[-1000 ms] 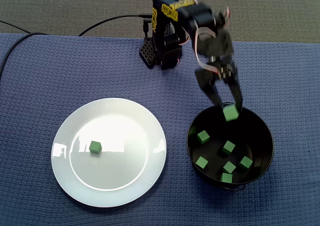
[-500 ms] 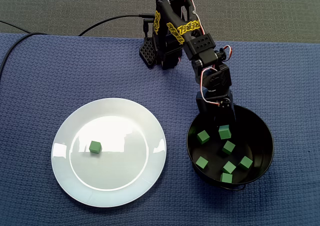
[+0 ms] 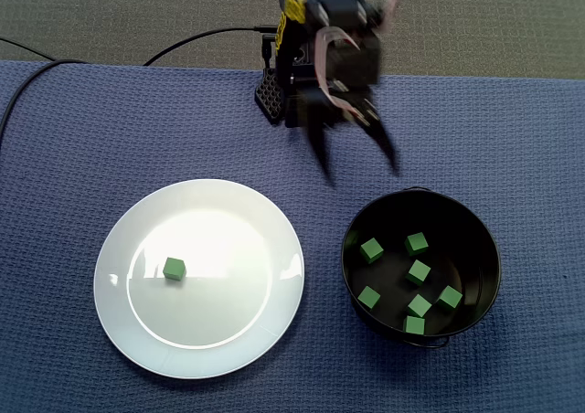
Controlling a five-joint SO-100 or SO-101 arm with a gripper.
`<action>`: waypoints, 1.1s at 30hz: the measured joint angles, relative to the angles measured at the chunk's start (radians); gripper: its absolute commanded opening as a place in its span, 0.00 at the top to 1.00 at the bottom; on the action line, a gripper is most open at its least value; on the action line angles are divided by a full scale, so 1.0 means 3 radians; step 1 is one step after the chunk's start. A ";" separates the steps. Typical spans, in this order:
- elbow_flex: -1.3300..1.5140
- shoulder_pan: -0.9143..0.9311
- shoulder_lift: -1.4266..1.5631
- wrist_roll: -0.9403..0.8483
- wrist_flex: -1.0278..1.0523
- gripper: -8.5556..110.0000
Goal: Pick up the items on the white plate and put them in the black container.
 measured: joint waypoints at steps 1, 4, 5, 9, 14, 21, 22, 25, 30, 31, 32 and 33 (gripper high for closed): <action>-0.0174 0.0230 -0.0051 -0.0281 0.0072 0.66; -0.0327 0.0869 -0.0266 -0.1038 0.0164 0.67; -0.0327 0.1058 -0.0363 -0.1263 0.0174 0.67; -0.0327 0.1575 -0.0793 -0.1636 0.0138 0.67; -0.0245 0.1820 -0.1421 -0.1544 -0.0112 0.66; 0.0174 0.2020 -0.2117 -0.1161 -0.0726 0.65; 0.0189 0.2030 -0.2199 -0.1125 -0.0798 0.65; 0.0189 0.2086 -0.2434 -0.1002 -0.0972 0.64; 0.0189 0.2153 -0.2761 -0.0890 -0.1283 0.64; 0.0189 0.2168 -0.2817 -0.0879 -0.1335 0.64; 0.0189 0.2178 -0.2863 -0.0869 -0.1386 0.64; 0.0189 0.2194 -0.2909 -0.0859 -0.1427 0.64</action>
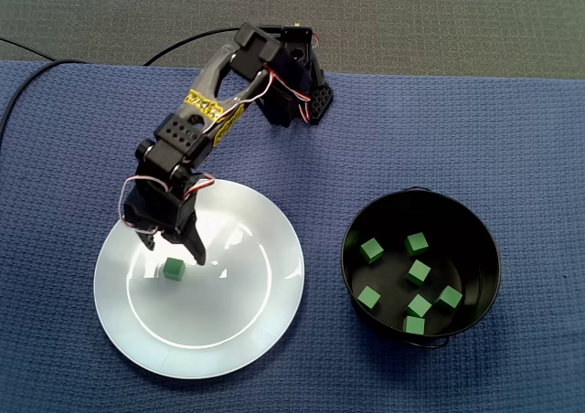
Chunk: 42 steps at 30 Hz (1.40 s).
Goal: Pick up the items on the white plate and put them in the black container.
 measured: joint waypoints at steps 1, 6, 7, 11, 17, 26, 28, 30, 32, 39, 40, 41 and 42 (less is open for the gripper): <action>0.0000 0.0010 -0.0031 0.0010 -0.0046 0.64; 0.0031 0.0026 -0.0143 0.0026 -0.0266 0.66; 0.0056 0.0026 -0.0143 0.0041 -0.0307 0.71; 0.0225 0.0026 -0.0148 0.0087 -0.0511 0.76; 0.0481 0.0020 -0.0138 0.0179 -0.0803 0.93; 0.0680 0.0015 -0.0056 0.0348 -0.1058 0.93; 0.0690 0.0015 -0.0015 0.0450 -0.1023 0.93; 0.0665 0.0020 0.0102 0.0634 -0.0885 0.93; 0.0511 0.0026 0.0358 0.0920 -0.0665 0.93; -0.0562 0.0184 0.1708 0.2536 0.0061 0.93; -0.0685 0.0123 0.1907 0.2761 0.0179 0.93; -0.0767 0.0020 0.2112 0.2945 0.0297 0.93; -0.0813 -0.0123 0.2311 0.3083 0.0394 0.93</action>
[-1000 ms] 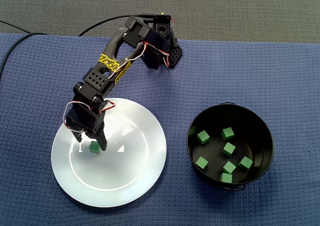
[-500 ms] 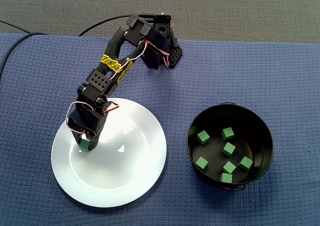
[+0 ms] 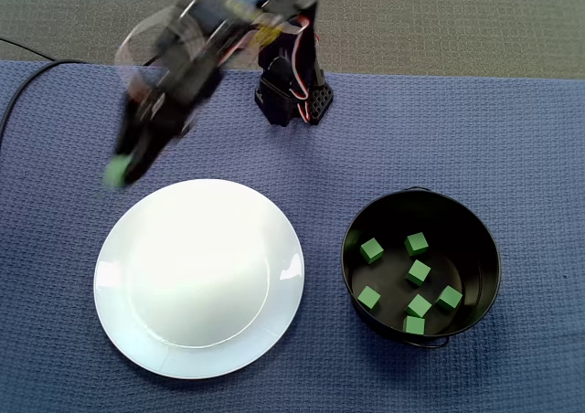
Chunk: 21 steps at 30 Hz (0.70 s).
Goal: Pick up the items on the white plate and put them in the black container.
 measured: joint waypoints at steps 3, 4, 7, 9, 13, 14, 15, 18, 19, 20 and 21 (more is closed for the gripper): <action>0.0031 -0.0654 0.0511 0.0261 0.0123 0.93; 0.0118 -0.0920 0.0660 0.0302 0.0123 0.93; 0.0486 -0.1790 0.0941 0.0373 -0.0005 0.93; 0.0711 -0.2306 0.0941 0.0506 -0.0138 0.93; 0.1145 -0.3124 0.0721 0.0639 -0.0261 0.93; 0.1263 -0.3283 0.0629 0.0660 -0.0281 0.93; 0.1365 -0.3421 0.0527 0.0675 -0.0302 0.93; 0.1636 -0.3671 0.0169 0.0803 -0.0470 0.93; 0.1728 -0.3707 0.0041 0.0839 -0.0547 0.93; 0.1815 -0.3728 -0.0097 0.0859 -0.0634 0.93; 0.1907 -0.3743 -0.0230 0.0869 -0.0726 0.93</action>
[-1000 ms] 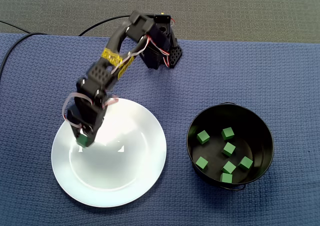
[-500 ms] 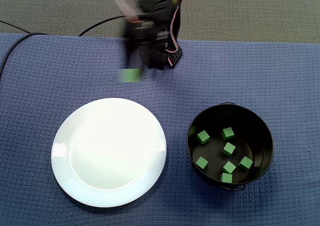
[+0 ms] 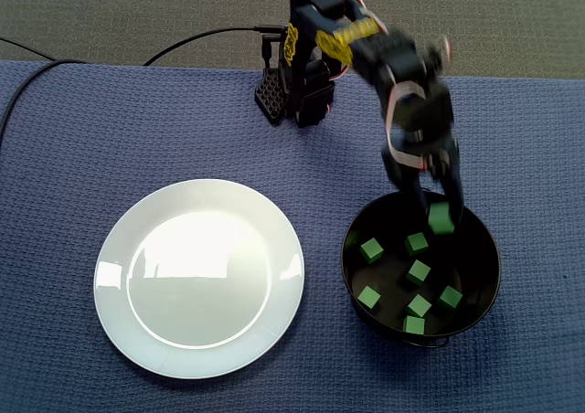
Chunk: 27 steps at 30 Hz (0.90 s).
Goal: Pick up the items on the white plate and put them in the black container.
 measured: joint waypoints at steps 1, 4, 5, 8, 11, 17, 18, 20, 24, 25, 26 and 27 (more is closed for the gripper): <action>0.0092 -0.0005 -0.0118 0.0000 -0.0097 0.93; 0.0348 -0.0005 -0.0337 0.0000 -0.0383 0.93; 0.0414 -0.0005 -0.0363 0.0000 -0.0445 0.88; 0.0532 -0.0005 -0.0373 0.0000 -0.0506 0.65; 0.0537 -0.0005 -0.0343 -0.0107 -0.0368 0.63; 0.0159 0.0383 0.0245 -0.0701 0.0399 0.65; 0.0061 0.0496 0.0383 -0.0874 0.0542 0.66; -0.0005 0.0747 0.0706 -0.1248 0.0701 0.67; 0.0118 0.1237 0.1493 -0.1984 0.0762 0.67; 0.0245 0.1335 0.1713 -0.2142 0.0721 0.67; 0.0424 0.1396 0.1933 -0.2311 0.0665 0.68; 0.0634 0.1478 0.2148 -0.2480 0.0547 0.69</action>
